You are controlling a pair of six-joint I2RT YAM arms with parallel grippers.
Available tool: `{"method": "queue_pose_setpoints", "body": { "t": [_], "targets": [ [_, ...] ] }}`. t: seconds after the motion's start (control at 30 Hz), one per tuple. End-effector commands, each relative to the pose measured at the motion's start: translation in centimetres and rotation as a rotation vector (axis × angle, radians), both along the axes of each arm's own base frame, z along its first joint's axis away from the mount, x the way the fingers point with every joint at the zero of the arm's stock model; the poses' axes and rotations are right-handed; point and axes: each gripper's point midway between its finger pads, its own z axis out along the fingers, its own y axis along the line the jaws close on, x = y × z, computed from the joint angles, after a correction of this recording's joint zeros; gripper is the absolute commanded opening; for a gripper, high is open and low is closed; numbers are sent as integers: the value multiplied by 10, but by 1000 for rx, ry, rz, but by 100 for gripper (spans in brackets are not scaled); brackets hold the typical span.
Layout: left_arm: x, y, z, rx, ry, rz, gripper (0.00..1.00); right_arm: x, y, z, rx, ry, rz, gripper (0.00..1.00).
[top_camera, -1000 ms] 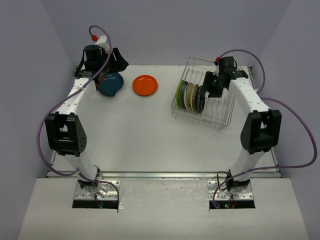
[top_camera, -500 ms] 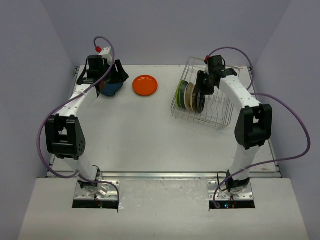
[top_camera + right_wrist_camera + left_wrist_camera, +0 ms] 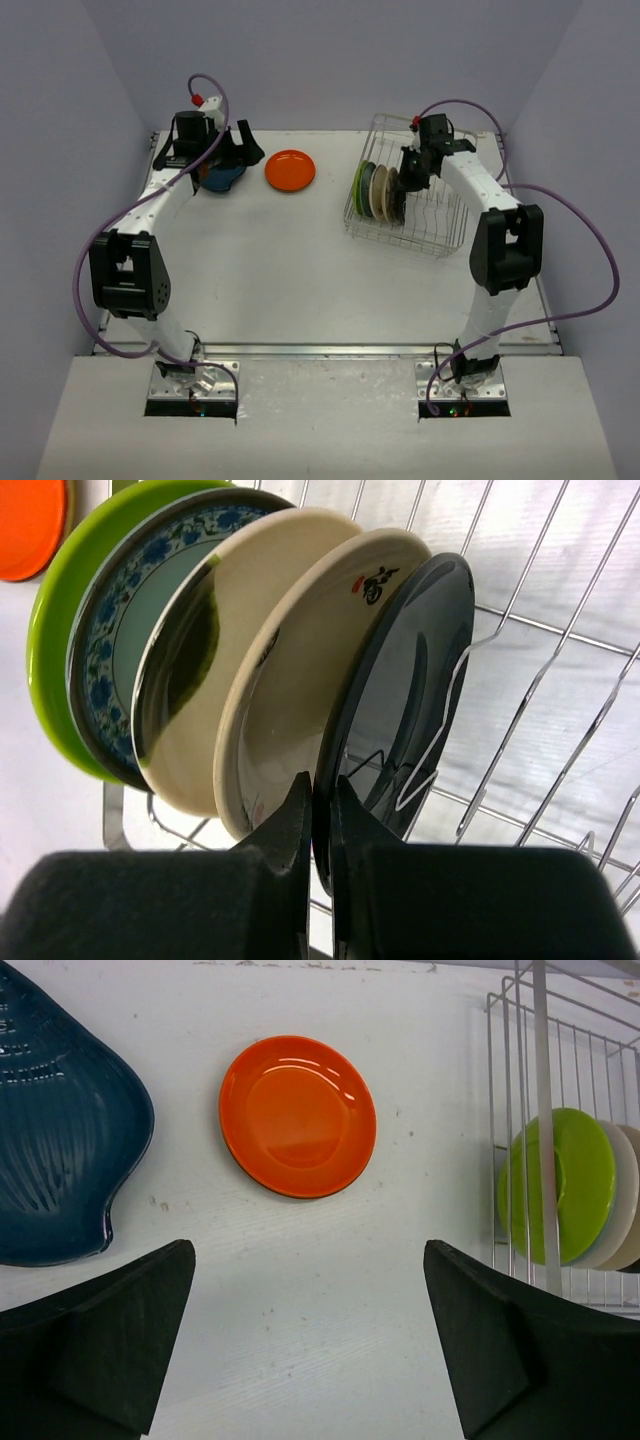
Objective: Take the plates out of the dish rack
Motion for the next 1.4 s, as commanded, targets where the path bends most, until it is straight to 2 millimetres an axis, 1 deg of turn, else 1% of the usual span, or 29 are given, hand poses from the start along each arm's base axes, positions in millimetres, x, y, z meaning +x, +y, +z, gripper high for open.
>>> {"method": "queue_pose_setpoints", "body": {
  "t": [0.0,0.03,0.13,0.27,0.37,0.4,0.43,0.5,0.53,0.57,0.6,0.63,0.67,0.7,0.77,0.87,0.9,0.93,0.97,1.0,1.07,1.2,1.27,1.37],
  "targets": [
    [-14,-9,41,-27,-78,-48,100,-18,28,60,127,-94,132,0],
    [-16,-10,45,-30,-81,-49,100,-17,26,71,121,-121,131,0],
    [-22,-9,63,-29,-107,-43,100,-15,18,113,136,-217,129,0],
    [-33,-11,86,-37,-138,-61,100,-17,12,162,232,-308,140,0],
    [-44,-17,103,-50,-161,-103,100,-30,15,191,311,-366,244,0],
    [-51,-20,109,-56,-171,-130,100,-39,23,198,348,-382,315,0],
    [-56,-23,113,-63,-176,-151,100,-50,28,206,349,-425,410,0],
    [-71,-33,122,-85,-187,-223,100,-74,37,213,279,-529,595,0],
    [-77,-37,124,-90,-188,-249,100,-81,39,212,212,-572,658,0],
    [-85,-40,126,-96,-189,-278,100,-86,44,207,78,-646,775,0],
    [-96,-48,129,-118,-189,-335,100,-107,56,201,12,-683,863,0],
    [-103,-52,131,-131,-187,-369,100,-113,50,196,-61,-717,901,0],
    [-111,-57,130,-148,-171,-398,100,-127,63,192,-109,-755,984,0],
    [-121,-62,129,-171,-151,-434,100,-142,70,184,-206,-813,1072,0],
    [-136,-70,129,-197,-128,-487,100,-162,79,167,-392,-916,1202,0],
    [-153,-82,121,-201,-90,-538,100,-177,86,147,-602,-1035,1311,0],
    [-157,-87,115,-187,-78,-556,100,-178,89,147,-656,-1084,1337,0],
    [-164,-98,109,-173,-60,-584,100,-184,91,137,-685,-1091,1360,0],
    [-170,-105,102,-159,-39,-606,100,-189,93,133,-715,-1109,1378,0],
    [-177,-110,95,-148,-16,-625,100,-194,97,133,-749,-1138,1395,0],
    [-190,-124,83,-144,17,-673,100,-199,103,128,-837,-1201,1441,0],
    [-206,-133,64,-167,83,-736,100,-210,112,121,-999,-1327,1528,0],
    [-214,-138,55,-184,123,-769,100,-217,117,115,-1054,-1404,1552,0],
    [-221,-142,40,-189,176,-792,100,-224,122,109,-1133,-1500,1580,0]
  ]
}}
